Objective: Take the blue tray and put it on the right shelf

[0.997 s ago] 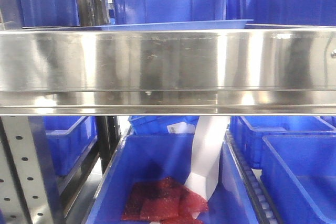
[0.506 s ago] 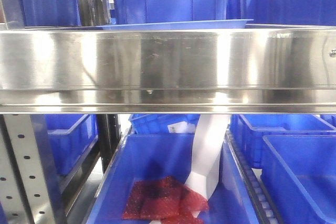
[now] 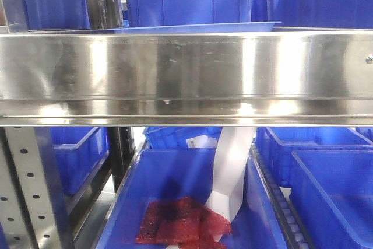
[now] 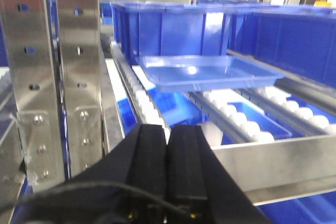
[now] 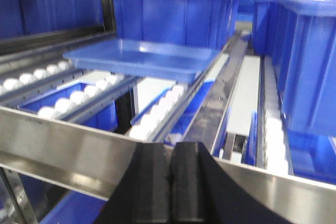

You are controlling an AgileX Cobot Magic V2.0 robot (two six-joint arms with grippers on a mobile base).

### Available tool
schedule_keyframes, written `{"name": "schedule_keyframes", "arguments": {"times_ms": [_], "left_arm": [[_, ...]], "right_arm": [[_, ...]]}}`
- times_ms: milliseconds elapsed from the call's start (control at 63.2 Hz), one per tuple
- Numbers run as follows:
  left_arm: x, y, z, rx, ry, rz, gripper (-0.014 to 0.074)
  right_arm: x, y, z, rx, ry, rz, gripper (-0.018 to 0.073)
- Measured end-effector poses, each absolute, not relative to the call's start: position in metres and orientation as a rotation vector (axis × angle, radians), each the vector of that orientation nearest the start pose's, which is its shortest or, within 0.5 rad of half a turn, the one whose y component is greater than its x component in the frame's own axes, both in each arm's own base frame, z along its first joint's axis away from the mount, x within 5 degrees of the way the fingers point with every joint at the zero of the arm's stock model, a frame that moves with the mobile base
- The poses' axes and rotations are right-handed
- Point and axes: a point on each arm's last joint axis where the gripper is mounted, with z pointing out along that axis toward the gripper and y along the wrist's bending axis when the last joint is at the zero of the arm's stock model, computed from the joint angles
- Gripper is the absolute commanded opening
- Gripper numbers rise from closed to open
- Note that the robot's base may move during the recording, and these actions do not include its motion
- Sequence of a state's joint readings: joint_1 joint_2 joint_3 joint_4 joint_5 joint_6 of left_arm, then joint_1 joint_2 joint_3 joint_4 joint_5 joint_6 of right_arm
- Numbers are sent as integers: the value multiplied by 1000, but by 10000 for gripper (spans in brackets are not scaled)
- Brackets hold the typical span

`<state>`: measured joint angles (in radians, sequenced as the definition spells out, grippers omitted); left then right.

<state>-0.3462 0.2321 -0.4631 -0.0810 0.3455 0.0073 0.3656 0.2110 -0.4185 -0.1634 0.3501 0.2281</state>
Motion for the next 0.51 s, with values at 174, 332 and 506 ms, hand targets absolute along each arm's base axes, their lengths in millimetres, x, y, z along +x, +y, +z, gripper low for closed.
{"name": "schedule_keyframes", "arguments": {"times_ms": [174, 332, 506], "left_arm": [[52, -21, 322, 243, 1589, -344, -46], [52, -21, 322, 243, 1589, -344, -46], [52, -21, 322, 243, 1589, -344, -46]], "right_arm": [[54, 15, 310, -193, 1611, 295, 57], [54, 16, 309, -194, 1613, 295, 57], [54, 16, 309, -194, 1613, 295, 57]]}}
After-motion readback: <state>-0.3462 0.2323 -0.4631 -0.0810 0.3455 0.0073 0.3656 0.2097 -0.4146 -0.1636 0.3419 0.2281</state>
